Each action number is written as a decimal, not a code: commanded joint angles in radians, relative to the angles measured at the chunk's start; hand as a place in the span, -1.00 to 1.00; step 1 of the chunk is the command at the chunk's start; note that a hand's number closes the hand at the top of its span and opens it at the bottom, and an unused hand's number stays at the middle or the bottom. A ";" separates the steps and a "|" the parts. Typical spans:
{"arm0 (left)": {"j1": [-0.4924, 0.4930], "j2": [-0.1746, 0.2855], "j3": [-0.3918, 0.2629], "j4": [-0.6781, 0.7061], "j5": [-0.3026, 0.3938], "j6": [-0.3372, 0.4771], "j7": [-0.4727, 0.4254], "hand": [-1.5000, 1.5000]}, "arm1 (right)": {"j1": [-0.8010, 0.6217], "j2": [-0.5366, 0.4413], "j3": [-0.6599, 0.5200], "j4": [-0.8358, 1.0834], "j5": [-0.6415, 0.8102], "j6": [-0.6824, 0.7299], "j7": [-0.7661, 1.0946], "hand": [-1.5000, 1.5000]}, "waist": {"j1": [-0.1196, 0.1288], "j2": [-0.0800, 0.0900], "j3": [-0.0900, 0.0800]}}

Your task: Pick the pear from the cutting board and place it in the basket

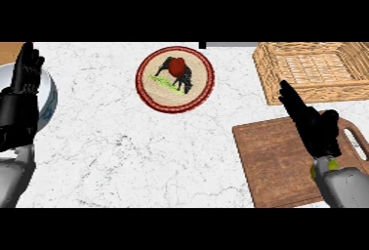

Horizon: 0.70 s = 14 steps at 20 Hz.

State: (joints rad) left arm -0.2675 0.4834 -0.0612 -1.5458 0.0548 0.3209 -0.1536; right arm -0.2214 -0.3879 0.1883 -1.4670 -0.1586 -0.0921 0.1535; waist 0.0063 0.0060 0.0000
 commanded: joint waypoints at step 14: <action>0.367 -0.138 -0.127 0.249 0.192 -0.189 0.326 0.00 | -0.043 0.039 -0.223 -0.073 -0.185 -0.016 -0.105 -1.00 | -0.009 -0.006 -0.002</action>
State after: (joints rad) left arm 0.0172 0.3536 -0.1597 -1.3726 0.2244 0.1742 0.1126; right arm -0.2756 -0.3271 -0.0540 -1.5174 -0.4195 -0.0347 -0.0012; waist -0.0030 -0.0039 0.0083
